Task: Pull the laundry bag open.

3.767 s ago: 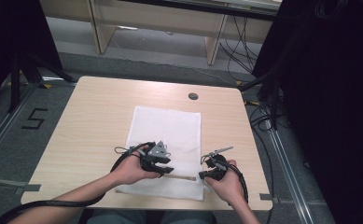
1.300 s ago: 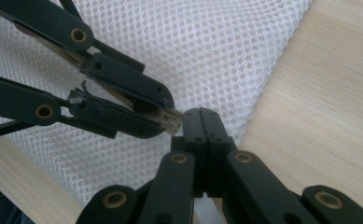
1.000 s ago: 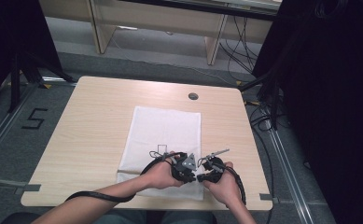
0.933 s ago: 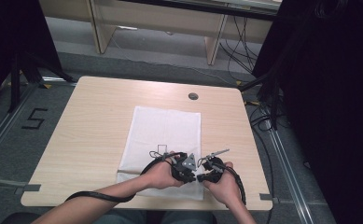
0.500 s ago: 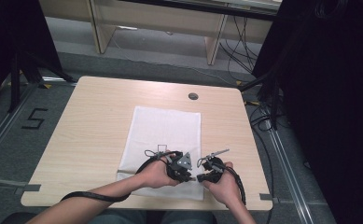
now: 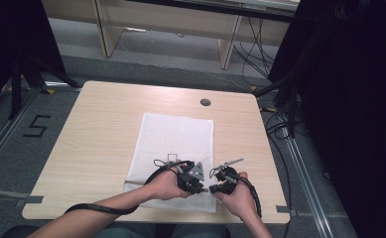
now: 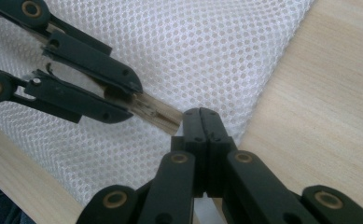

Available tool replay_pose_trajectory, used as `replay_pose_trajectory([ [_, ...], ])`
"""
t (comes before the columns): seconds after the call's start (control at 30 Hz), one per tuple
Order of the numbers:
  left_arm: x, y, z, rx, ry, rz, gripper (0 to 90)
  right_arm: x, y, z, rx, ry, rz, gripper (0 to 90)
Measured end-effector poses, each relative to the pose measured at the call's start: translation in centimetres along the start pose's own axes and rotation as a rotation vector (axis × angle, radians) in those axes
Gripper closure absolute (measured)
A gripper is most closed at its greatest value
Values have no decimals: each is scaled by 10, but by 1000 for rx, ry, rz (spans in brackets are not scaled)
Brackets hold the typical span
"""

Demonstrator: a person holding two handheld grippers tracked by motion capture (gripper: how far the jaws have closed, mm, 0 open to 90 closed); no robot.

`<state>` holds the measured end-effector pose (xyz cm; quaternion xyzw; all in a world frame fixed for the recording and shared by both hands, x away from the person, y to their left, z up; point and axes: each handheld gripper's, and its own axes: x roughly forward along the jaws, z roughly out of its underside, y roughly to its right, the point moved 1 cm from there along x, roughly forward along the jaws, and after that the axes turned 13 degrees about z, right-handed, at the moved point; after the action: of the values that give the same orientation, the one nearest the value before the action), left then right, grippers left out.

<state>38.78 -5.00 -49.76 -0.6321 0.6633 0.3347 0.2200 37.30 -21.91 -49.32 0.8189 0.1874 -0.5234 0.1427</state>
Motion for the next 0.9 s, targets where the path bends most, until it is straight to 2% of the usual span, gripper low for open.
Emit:
replay_pose_trajectory([
  [0.23,-4,1,2,-14,-3,-1,818,0,0,0,0,-2,0,900],
  [0.33,-3,1,2,-18,1,1,818,0,0,0,11,-3,-1,900],
  [0.37,-3,2,2,-18,1,0,818,-1,-1,0,32,-24,6,900],
  [0.47,-4,2,2,-4,-8,-3,818,0,-1,0,20,-11,7,900],
  [0.67,-5,2,4,-21,3,2,818,0,-1,0,17,-13,9,900],
  [0.77,-5,2,3,-16,2,2,818,0,0,0,2,1,1,900],
  [0.9,-7,1,4,-11,-8,0,818,0,0,0,7,-1,0,900],
])
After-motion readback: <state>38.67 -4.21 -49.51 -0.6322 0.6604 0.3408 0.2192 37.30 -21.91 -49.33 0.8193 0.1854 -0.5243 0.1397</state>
